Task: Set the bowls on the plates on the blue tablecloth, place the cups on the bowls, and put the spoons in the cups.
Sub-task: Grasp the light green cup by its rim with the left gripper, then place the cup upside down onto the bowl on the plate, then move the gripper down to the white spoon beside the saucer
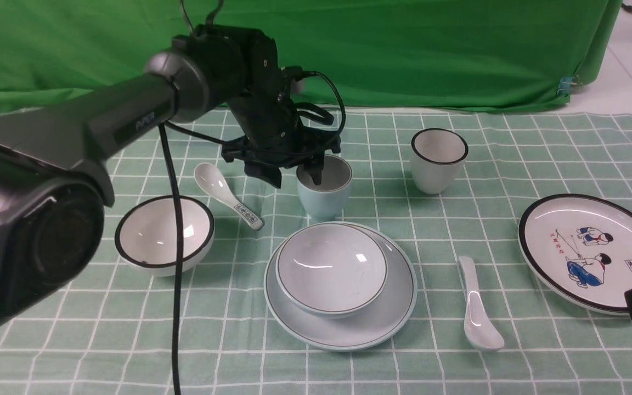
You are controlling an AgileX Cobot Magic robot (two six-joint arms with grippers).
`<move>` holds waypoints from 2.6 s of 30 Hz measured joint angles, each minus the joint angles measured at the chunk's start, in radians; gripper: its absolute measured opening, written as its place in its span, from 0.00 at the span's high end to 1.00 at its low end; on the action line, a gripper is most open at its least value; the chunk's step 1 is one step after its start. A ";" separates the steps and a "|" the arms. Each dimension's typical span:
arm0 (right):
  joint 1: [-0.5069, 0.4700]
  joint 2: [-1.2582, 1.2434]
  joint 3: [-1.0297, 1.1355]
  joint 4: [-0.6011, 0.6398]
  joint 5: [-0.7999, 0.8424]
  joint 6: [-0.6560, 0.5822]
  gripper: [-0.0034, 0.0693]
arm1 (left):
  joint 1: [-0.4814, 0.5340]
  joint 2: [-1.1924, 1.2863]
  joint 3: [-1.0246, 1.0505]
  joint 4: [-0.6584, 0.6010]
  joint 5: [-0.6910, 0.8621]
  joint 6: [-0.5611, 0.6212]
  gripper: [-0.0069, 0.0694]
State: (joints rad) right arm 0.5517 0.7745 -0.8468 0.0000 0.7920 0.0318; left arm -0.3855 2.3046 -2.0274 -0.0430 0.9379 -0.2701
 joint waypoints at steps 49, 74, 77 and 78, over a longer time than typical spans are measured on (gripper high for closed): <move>0.000 0.000 0.000 -0.011 -0.008 -0.003 0.79 | -0.166 -0.312 0.449 0.076 -0.001 0.108 0.84; -0.190 0.755 -0.327 0.113 0.066 -0.072 0.73 | -0.166 -0.821 0.543 0.133 0.154 0.108 0.89; -0.196 0.881 -0.389 0.117 0.042 -0.074 0.56 | -0.166 -0.960 0.679 0.124 0.105 0.091 0.90; -0.196 0.904 -0.406 0.117 0.032 -0.074 0.51 | -0.166 -1.002 0.722 0.122 0.082 0.080 0.90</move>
State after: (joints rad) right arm 0.3553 1.6790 -1.2529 0.1175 0.8241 -0.0424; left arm -0.5517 1.3025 -1.3054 0.0793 1.0195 -0.1906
